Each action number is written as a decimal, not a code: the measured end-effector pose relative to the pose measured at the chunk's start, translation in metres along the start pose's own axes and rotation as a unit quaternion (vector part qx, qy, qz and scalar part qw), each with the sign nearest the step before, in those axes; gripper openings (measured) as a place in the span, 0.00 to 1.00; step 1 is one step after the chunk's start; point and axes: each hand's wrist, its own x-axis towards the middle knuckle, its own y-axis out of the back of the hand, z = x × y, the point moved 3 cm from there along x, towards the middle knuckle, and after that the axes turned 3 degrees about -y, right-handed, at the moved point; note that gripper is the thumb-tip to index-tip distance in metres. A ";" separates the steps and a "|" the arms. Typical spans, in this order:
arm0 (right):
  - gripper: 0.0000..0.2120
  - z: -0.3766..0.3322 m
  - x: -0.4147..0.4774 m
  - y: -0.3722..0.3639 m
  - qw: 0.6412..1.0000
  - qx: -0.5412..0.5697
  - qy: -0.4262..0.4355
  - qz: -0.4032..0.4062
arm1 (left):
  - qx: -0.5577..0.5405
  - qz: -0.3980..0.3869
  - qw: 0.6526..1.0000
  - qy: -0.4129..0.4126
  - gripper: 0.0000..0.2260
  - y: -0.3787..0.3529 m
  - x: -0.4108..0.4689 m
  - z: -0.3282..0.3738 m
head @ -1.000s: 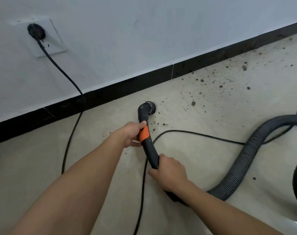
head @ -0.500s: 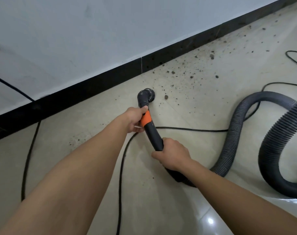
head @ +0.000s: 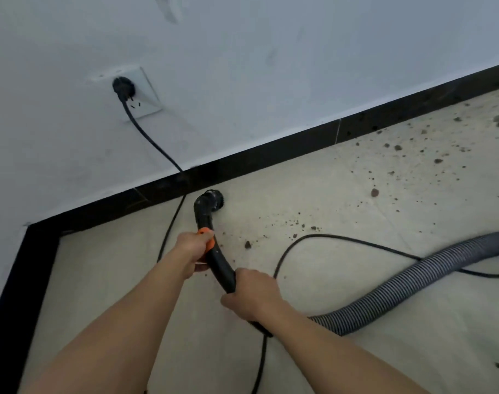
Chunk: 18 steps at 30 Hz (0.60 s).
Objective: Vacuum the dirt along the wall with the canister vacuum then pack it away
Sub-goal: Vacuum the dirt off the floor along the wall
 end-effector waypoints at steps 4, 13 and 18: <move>0.19 -0.031 -0.018 -0.045 0.998 -0.002 0.041 -0.057 | 0.019 0.017 0.999 0.041 0.17 0.057 -0.016 -0.043; 0.17 0.018 -0.056 -0.043 0.999 -0.045 -0.017 0.011 | 0.011 -0.069 0.998 -0.013 0.13 0.005 -0.048 -0.059; 0.16 0.036 -0.071 -0.031 0.994 -0.083 -0.067 0.013 | -0.023 -0.084 0.996 -0.030 0.18 -0.015 -0.057 -0.066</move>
